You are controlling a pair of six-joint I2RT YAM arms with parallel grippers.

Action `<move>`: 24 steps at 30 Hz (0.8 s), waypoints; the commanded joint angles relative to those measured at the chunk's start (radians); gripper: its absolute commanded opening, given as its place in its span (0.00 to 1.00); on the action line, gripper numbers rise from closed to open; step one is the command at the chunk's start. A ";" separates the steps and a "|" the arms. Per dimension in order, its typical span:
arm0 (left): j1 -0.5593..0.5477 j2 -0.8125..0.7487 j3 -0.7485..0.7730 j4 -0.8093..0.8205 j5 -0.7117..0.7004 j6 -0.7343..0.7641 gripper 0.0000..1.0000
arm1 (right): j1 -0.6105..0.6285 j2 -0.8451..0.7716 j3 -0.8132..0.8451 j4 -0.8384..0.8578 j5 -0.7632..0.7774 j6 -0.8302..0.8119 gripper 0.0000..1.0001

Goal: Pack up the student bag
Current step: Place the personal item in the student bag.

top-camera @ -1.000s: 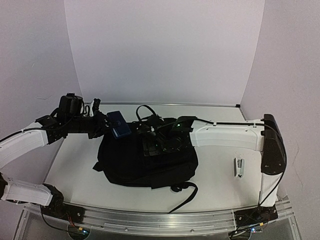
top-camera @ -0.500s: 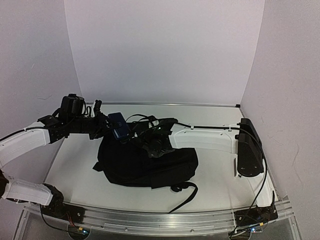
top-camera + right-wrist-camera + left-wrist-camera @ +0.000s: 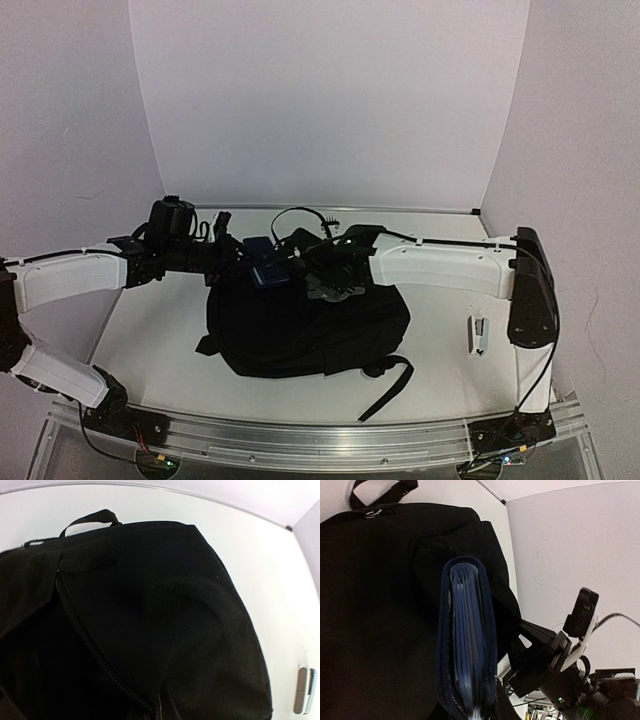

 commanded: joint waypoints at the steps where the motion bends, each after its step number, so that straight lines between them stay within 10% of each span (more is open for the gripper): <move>1: -0.054 0.010 0.011 0.237 0.037 -0.080 0.00 | -0.057 -0.156 -0.104 0.185 -0.094 -0.014 0.00; 24: -0.170 0.219 -0.093 0.447 -0.103 -0.332 0.00 | -0.090 -0.210 -0.178 0.276 -0.169 0.027 0.00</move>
